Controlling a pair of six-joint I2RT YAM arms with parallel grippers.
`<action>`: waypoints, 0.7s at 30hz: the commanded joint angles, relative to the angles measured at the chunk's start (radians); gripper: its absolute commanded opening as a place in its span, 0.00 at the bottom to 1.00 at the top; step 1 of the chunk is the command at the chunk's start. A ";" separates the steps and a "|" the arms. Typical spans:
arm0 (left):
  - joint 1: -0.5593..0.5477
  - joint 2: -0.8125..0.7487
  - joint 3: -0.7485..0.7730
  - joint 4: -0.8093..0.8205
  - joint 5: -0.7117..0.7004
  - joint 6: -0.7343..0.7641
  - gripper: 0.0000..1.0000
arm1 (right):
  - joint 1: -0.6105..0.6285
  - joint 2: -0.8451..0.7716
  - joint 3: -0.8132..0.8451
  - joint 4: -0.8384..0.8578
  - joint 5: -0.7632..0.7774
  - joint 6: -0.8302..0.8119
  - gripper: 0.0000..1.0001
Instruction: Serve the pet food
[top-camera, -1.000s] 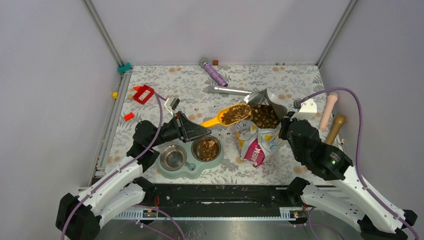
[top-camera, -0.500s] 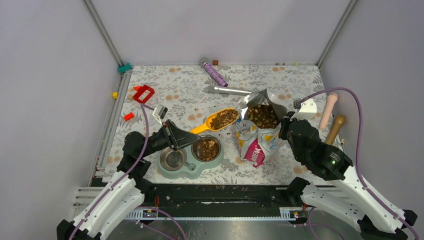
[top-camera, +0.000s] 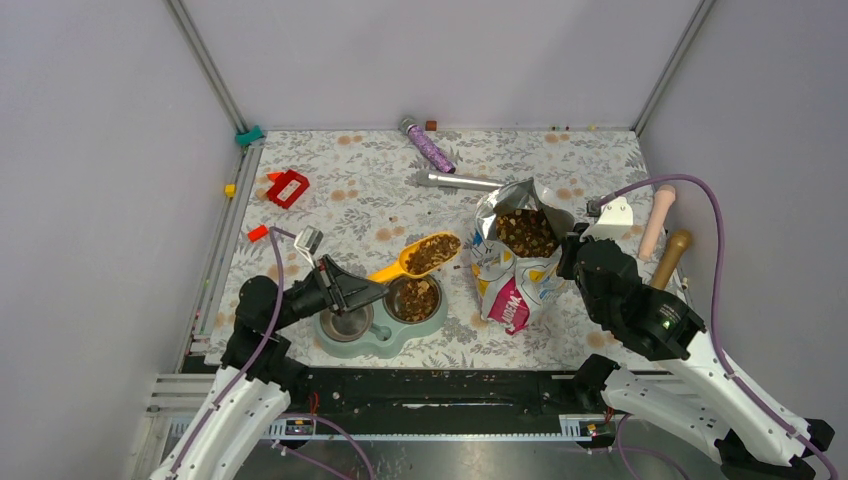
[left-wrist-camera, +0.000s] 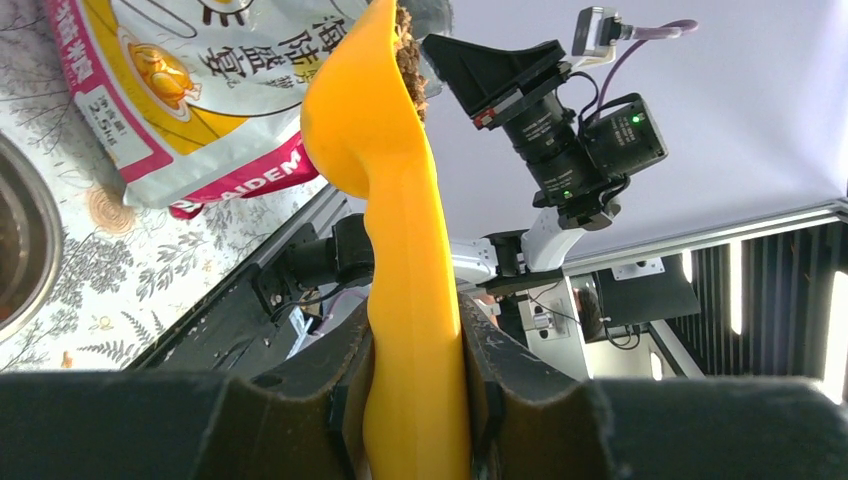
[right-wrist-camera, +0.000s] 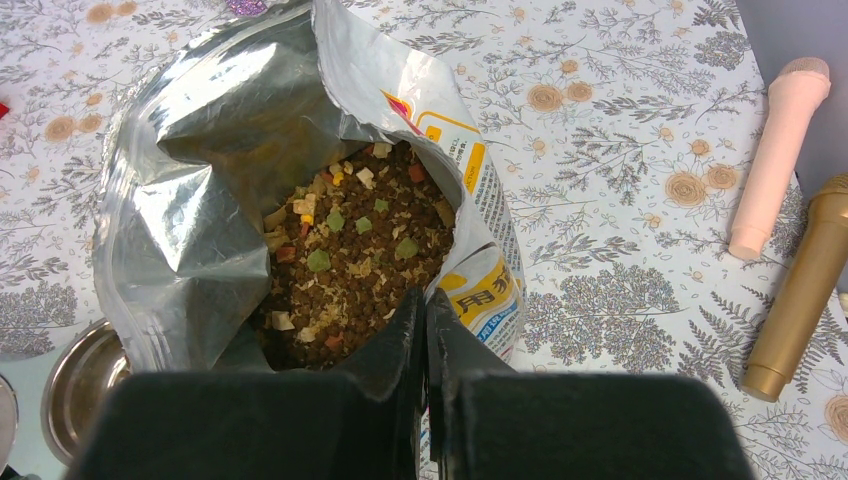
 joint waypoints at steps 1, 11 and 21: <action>0.019 -0.055 0.015 -0.075 0.040 0.039 0.00 | -0.002 -0.007 0.026 0.083 0.013 -0.007 0.00; 0.030 -0.183 0.010 -0.201 0.005 0.043 0.00 | -0.002 0.012 0.025 0.083 0.015 -0.013 0.00; 0.032 -0.281 0.056 -0.393 -0.047 0.099 0.00 | -0.002 0.018 0.026 0.082 0.017 -0.016 0.00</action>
